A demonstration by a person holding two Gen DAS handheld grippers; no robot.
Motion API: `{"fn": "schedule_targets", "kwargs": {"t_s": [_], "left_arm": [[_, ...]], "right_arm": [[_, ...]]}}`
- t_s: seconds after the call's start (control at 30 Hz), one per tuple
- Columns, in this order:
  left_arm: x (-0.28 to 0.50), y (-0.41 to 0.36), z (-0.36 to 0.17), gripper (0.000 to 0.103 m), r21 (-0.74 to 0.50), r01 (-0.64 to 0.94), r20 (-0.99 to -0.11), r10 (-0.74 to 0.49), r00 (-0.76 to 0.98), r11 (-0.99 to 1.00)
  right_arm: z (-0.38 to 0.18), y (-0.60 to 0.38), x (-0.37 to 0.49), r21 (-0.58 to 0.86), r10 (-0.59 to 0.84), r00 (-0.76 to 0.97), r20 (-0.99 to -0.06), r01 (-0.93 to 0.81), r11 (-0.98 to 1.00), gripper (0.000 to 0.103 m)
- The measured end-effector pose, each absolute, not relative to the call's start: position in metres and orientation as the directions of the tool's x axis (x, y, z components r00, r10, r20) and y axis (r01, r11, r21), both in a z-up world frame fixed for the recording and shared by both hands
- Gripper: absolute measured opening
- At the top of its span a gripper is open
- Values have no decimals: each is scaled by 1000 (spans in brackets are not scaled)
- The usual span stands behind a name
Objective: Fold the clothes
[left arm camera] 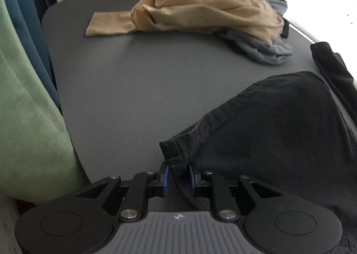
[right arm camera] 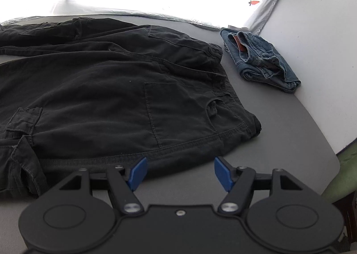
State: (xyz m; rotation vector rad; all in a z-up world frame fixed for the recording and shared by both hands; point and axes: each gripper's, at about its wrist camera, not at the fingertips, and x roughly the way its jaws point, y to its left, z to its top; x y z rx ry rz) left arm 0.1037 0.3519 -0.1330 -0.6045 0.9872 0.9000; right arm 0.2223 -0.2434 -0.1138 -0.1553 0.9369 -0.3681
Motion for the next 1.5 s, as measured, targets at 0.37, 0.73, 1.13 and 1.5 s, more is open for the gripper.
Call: {"fn": "schedule_targets", "kwargs": {"t_s": [0.37, 0.73, 1.13, 1.5], "left_arm": [[111, 280, -102, 70, -122, -742, -813, 363, 456, 659], [139, 202, -89, 72, -87, -647, -800, 334, 499, 757], [143, 178, -92, 72, -74, -643, -802, 338, 493, 762], [140, 202, -116, 73, -78, -664, -846, 302, 438, 744]], "right_arm": [[-125, -354, 212, 167, -222, 573, -789, 548, 820, 75], [-169, -418, 278, 204, -327, 556, -764, 689, 695, 77], [-124, -415, 270, -74, -620, 488, -615, 746, 661, 11], [-133, -450, 246, -276, -692, 279, -665, 770, 576, 53]]}}
